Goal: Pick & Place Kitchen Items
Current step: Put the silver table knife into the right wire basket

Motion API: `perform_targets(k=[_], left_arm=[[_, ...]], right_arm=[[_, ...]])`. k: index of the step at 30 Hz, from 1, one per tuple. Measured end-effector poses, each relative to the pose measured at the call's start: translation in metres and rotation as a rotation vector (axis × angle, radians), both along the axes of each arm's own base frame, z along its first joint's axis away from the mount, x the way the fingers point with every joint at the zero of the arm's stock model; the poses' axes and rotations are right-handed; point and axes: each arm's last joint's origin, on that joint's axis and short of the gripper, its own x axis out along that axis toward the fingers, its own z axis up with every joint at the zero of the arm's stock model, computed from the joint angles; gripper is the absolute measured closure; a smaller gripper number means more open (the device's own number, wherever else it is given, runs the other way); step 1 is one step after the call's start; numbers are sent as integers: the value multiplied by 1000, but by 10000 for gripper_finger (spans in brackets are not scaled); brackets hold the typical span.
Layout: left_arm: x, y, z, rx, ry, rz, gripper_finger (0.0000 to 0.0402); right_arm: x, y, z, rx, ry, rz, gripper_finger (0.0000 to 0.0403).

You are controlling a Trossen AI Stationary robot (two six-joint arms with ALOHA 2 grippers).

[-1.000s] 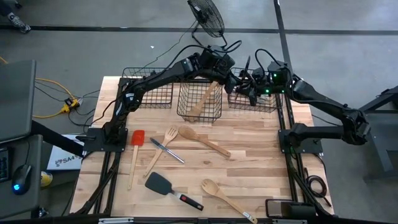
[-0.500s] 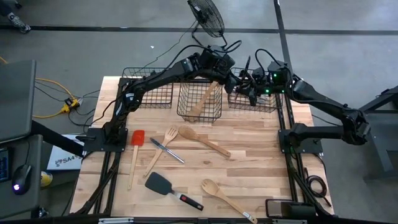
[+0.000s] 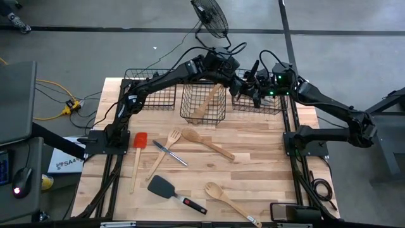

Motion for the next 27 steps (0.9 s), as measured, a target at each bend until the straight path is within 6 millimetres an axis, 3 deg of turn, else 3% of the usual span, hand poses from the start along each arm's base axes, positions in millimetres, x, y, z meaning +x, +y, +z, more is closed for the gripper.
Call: perform_targets(k=[16,27], left_arm=[[0,2,0,25,6,19,300],[-12,21,-8,-22,84,35,300]], right_arm=[[-4,-3,-4,14,61,-121,391],[-12,-13,-7,45,80,-208,391]])
